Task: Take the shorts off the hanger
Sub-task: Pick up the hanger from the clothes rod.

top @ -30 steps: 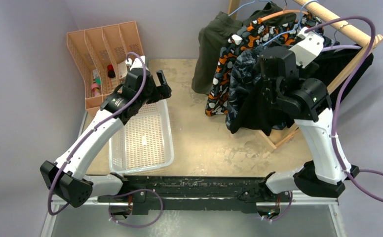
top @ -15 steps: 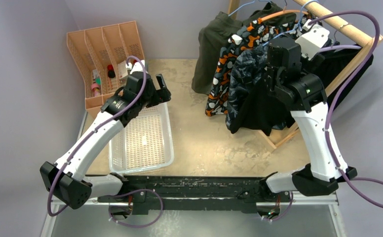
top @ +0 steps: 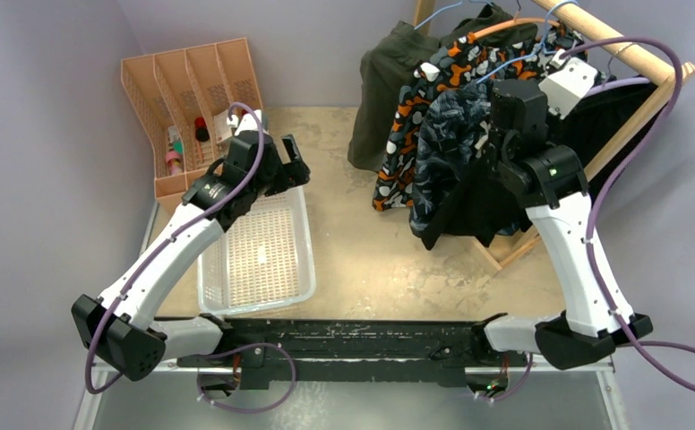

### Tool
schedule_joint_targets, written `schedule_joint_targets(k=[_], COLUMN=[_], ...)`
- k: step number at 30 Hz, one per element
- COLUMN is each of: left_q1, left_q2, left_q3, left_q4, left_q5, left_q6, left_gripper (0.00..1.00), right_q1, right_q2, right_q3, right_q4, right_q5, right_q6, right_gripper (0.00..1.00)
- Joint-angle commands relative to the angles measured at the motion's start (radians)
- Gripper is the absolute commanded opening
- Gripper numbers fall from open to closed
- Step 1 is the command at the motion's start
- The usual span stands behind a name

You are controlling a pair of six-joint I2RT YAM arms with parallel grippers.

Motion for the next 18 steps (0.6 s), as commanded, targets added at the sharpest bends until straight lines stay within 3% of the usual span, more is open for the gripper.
schedule_joint_targets(k=[1,7,11,18], left_q1=[0.001,0.001,0.001,0.001], left_q2=[-0.038,-0.043,-0.043,-0.044], left_q3=[-0.004,-0.011,-0.013,-0.017], left_q4=[0.026,0.028,0.027,0.030], left_q5=[-0.001,-0.004,-0.004,-0.004], left_q6=[-0.012,-0.020,-0.022,-0.025], left_gripper=[0.89,0.90,0.89,0.89], right_q1=[-0.002,-0.002,-0.002,-0.002], right_q2=[-0.053,-0.067,-0.063,-0.076], right_q3=[-0.002,0.010,0.026,0.052], right_q4=[0.109,0.127,0.109,0.118], right_q5=[0.011,-0.017,-0.026,-0.034], right_q6=[-0.066,-0.092,-0.078,-0.070], right_gripper=[0.33,0.09,0.00,0.00])
